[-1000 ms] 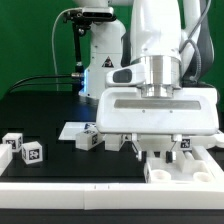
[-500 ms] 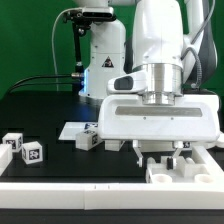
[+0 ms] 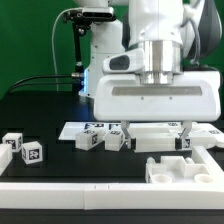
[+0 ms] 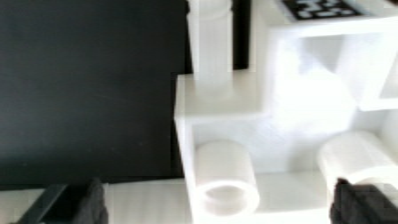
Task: Assemble chair
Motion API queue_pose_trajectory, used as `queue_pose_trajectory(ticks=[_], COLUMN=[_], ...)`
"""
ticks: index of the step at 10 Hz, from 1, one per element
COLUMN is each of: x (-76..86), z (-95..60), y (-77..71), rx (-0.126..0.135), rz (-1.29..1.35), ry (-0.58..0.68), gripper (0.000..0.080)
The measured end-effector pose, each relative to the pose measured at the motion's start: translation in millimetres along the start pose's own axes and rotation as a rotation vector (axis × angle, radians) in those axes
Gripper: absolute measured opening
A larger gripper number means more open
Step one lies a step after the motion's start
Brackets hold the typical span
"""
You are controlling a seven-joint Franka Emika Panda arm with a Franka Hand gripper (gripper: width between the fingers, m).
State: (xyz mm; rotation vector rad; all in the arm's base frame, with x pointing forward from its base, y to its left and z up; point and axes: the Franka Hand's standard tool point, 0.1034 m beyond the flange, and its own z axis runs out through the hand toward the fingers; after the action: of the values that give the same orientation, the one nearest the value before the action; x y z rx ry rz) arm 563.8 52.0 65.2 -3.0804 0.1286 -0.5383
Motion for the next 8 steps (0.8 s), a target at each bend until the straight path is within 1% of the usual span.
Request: queue_pose_trajectory(ticks=[1,2,3,4,5,6,7,8], x=[0.1,1.5,3.8,2.3,5.8,-7.9,-20.2,-26.4], z=[-10.7,-20.5,-21.2,-21.1,-19.3,-14.6,-12.9,-14.1], y=[5.9,7.9,6.8,5.8,8.0,20.5,40.1,56.7], rx=[0.007,0.023,0.031,0.036,0.033,0.029,0.031,0.032], rz=[0.012,0.041,0.043,0.046,0.048,0.089,0.127,0.158], ry=[-0.059,-0.186,-0.259,-0.323,-0.292,-0.314,-0.359,-0.398], gripper=[0.0645,0.0645,0.0649,0.0649,0.0649,0.0649,0.0649,0.0649])
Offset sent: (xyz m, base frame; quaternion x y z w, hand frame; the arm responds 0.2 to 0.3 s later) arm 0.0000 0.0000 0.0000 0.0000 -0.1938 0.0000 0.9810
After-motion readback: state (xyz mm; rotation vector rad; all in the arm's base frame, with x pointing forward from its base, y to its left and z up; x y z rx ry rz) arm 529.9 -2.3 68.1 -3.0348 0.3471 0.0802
